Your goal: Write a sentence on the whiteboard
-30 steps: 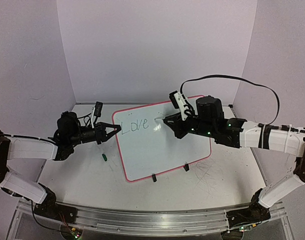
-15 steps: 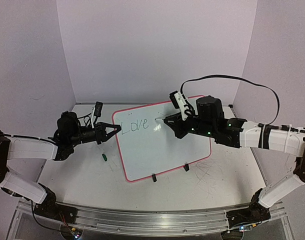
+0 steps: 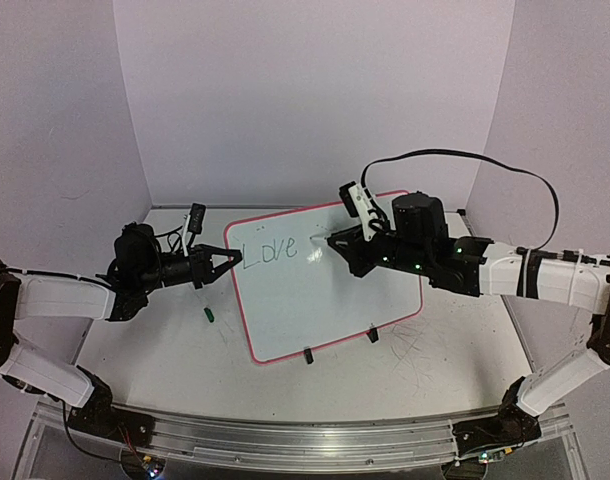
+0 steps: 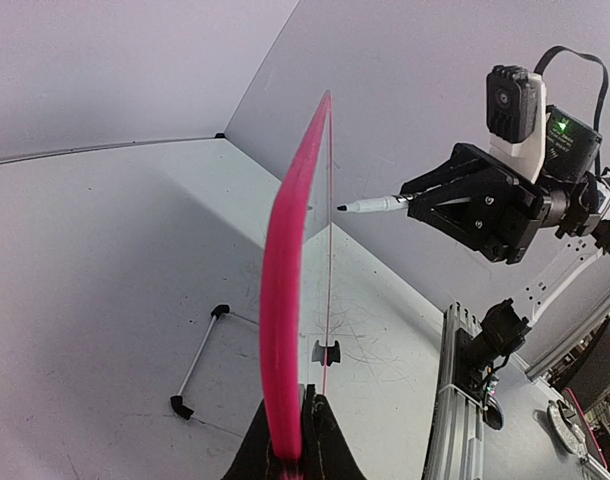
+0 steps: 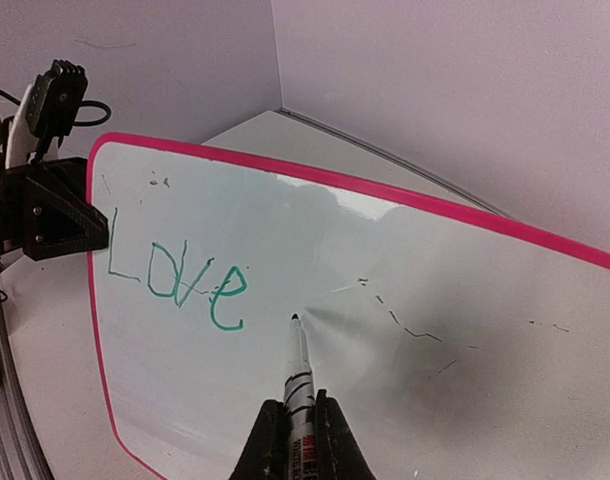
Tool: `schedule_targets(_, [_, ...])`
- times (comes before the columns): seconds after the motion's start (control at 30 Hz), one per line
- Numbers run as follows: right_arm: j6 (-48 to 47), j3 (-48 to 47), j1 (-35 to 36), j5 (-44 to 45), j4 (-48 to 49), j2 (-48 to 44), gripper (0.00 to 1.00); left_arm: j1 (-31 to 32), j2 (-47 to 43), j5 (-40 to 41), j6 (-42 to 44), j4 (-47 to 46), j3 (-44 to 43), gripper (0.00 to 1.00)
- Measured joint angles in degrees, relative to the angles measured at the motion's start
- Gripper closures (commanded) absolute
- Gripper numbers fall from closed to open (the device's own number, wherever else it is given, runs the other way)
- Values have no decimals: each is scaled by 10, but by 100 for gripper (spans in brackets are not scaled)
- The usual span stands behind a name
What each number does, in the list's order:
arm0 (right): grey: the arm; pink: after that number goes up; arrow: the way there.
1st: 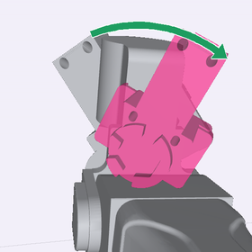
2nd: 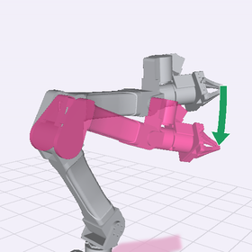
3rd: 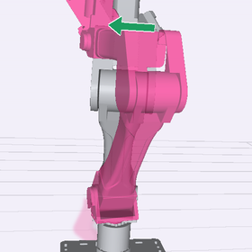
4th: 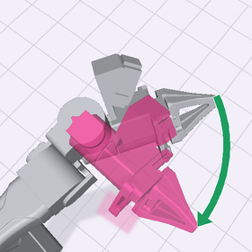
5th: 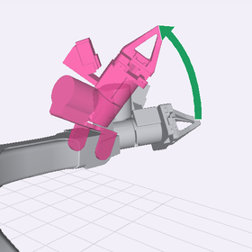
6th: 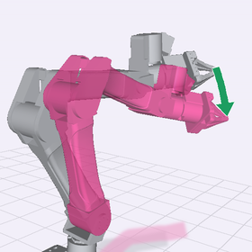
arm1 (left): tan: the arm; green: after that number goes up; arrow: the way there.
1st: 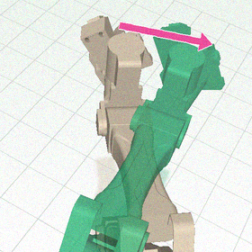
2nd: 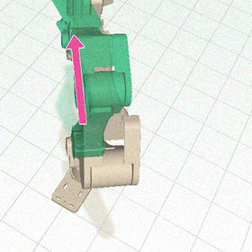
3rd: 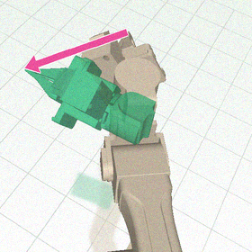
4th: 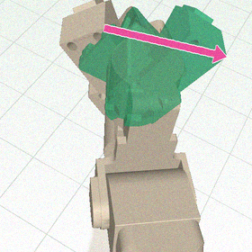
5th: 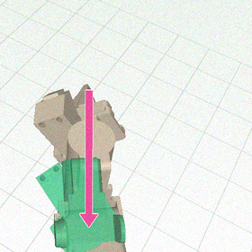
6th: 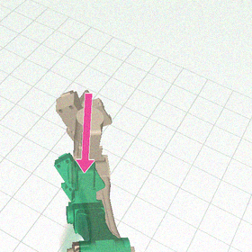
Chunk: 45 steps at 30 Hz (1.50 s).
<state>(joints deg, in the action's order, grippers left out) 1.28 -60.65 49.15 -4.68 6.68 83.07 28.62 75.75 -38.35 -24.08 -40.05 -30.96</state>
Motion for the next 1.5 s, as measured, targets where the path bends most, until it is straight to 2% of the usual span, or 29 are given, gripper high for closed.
schedule_targets(0.63, [5,3,0,28,3,9,100,0,0,0,0,1,0,100])
schedule_targets(1.5, [5,3,1,3,16,23,100,0,0,4,-2,6,0,100])
